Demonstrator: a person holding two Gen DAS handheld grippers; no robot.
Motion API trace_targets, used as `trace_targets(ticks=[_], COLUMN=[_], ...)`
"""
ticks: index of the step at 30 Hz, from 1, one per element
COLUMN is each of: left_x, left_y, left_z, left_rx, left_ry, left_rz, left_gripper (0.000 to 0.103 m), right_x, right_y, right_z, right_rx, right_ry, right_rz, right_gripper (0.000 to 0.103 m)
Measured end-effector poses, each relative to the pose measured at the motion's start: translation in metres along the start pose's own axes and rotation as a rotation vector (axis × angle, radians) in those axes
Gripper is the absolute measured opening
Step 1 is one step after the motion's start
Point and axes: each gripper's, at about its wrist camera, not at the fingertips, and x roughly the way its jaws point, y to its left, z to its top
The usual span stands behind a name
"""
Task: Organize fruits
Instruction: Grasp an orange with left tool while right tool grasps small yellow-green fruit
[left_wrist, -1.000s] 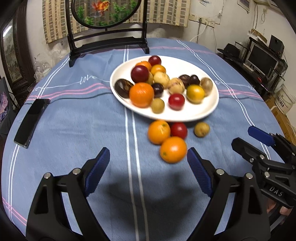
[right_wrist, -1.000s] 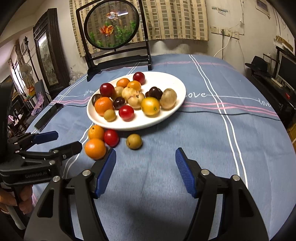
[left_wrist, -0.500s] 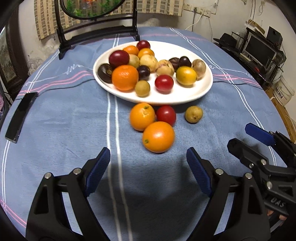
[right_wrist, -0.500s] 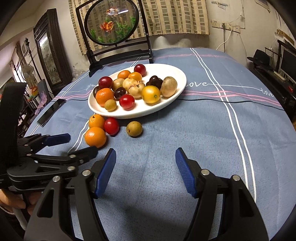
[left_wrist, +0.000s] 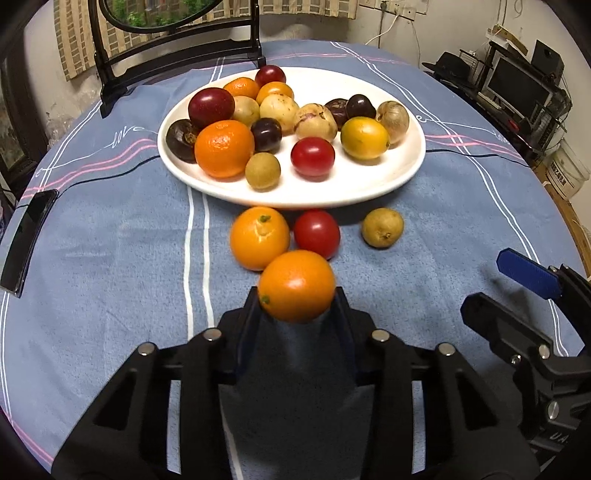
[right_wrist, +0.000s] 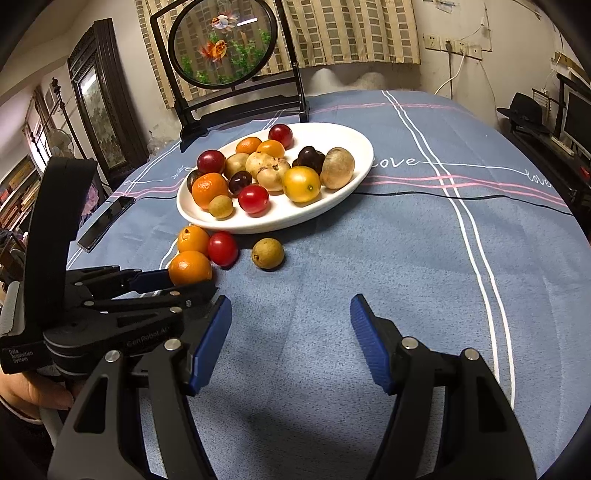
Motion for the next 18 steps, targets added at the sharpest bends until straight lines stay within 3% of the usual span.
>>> trace_targets(ticks=[9,18], left_x=[-0.028,-0.030], left_y=[0.019,0.046], left_z=[-0.010,-0.020], left_rx=[-0.017,-0.072], left_ry=[-0.069,-0.070], left_rz=[-0.020,-0.035], left_gripper=[0.039,0.039], right_x=[0.015,0.051], right_y=[0.011,0.035], right_z=[0.003,0.017], right_rx=[-0.039,-0.174], right_ry=[0.057,0.159], right_rz=[-0.030,-0.123], right_gripper=[0.067,0.067])
